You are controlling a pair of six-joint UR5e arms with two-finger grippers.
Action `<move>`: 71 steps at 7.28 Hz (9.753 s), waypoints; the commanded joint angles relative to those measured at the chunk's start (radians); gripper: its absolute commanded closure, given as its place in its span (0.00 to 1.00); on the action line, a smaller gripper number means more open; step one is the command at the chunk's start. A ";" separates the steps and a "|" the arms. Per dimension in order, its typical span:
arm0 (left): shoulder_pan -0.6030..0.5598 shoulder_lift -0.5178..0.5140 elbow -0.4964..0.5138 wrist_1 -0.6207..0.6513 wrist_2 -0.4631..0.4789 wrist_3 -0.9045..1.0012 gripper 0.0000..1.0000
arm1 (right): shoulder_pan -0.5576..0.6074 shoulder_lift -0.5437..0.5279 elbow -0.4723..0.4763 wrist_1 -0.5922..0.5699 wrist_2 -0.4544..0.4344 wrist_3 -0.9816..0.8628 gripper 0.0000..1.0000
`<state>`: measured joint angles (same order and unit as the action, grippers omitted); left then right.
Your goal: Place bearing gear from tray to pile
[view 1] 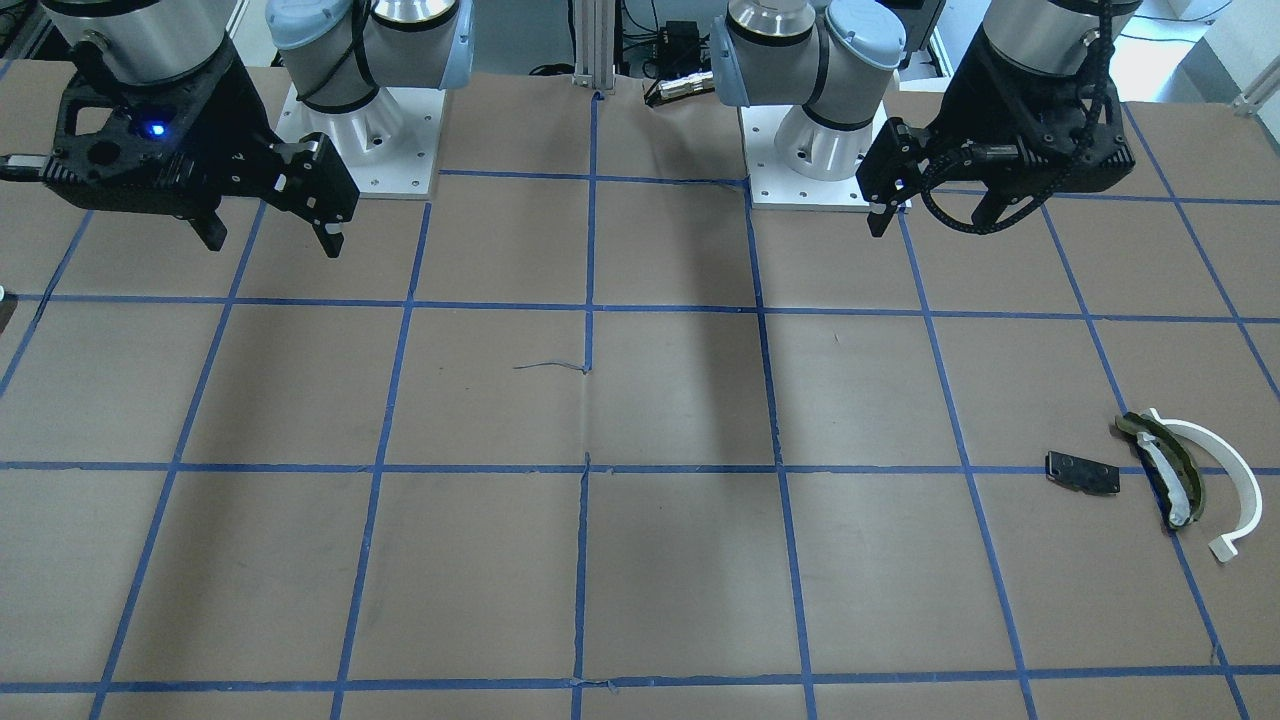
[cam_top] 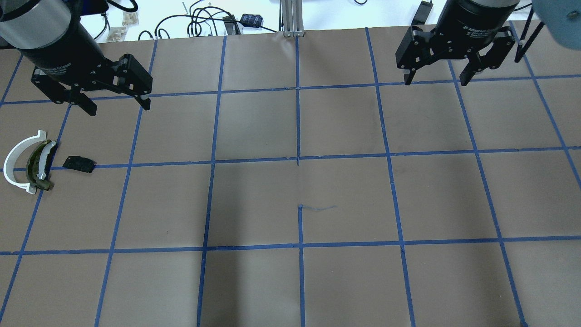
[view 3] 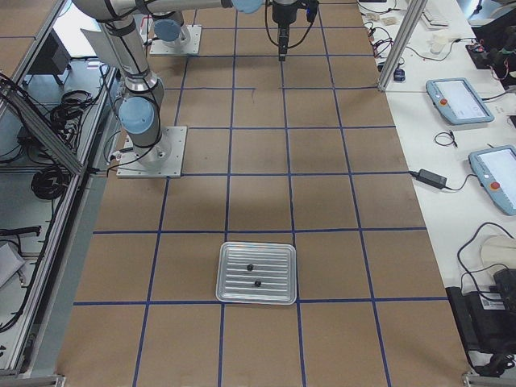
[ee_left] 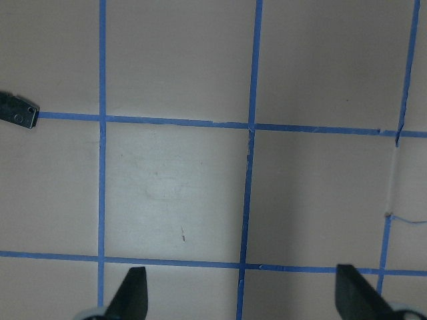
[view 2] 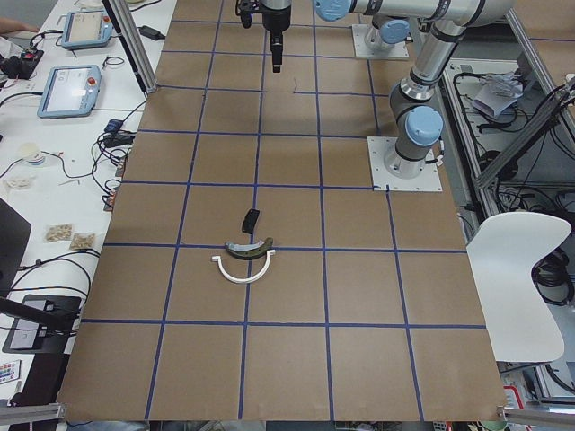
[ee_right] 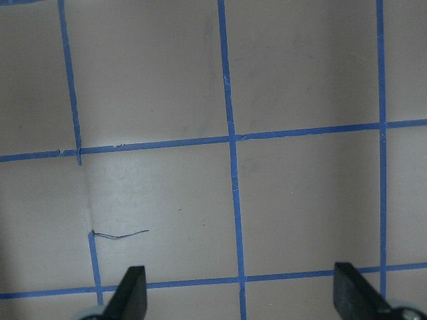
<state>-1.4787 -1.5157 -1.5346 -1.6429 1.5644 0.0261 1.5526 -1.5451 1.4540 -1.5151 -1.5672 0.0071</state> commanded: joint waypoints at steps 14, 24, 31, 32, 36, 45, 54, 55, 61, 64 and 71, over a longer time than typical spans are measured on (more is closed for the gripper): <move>0.000 -0.008 0.001 0.002 -0.001 -0.003 0.00 | -1.043 0.359 0.351 -0.745 -0.010 -1.762 0.19; 0.000 -0.001 -0.012 -0.002 0.000 -0.003 0.00 | -1.092 0.496 0.338 -0.829 0.044 -1.814 0.51; 0.000 0.002 -0.012 -0.002 0.000 -0.003 0.00 | -1.080 0.345 0.338 -0.776 0.030 -1.727 0.88; 0.000 0.002 -0.012 -0.003 0.000 -0.003 0.00 | -1.054 0.267 0.338 -0.696 0.030 -1.651 0.88; 0.000 0.003 -0.010 -0.002 0.000 -0.003 0.00 | -0.775 -0.106 0.330 -0.267 -0.050 -1.232 0.88; 0.000 -0.001 -0.012 0.000 0.000 -0.002 0.00 | 0.298 0.086 0.163 -0.302 -0.022 0.153 0.86; 0.002 0.006 -0.021 -0.011 0.000 0.018 0.00 | 0.283 0.130 0.142 -0.497 -0.027 0.186 0.00; 0.002 0.018 -0.036 -0.006 -0.019 0.023 0.00 | 0.197 0.075 0.123 -0.385 -0.025 0.087 0.00; -0.336 -0.282 -0.246 0.521 -0.020 -0.100 0.06 | -0.217 -0.069 0.118 -0.180 -0.149 -0.477 0.00; -0.393 -0.429 -0.305 0.727 -0.018 -0.109 0.00 | -0.417 -0.067 0.129 -0.171 -0.140 -0.709 0.00; -0.440 -0.549 -0.305 0.836 -0.015 -0.096 0.57 | -0.921 0.141 0.221 -0.426 0.060 -1.469 0.00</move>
<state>-1.9163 -2.0541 -1.8418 -0.8074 1.5480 -0.1017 0.7196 -1.4925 1.6776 -1.8705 -1.5580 -1.3324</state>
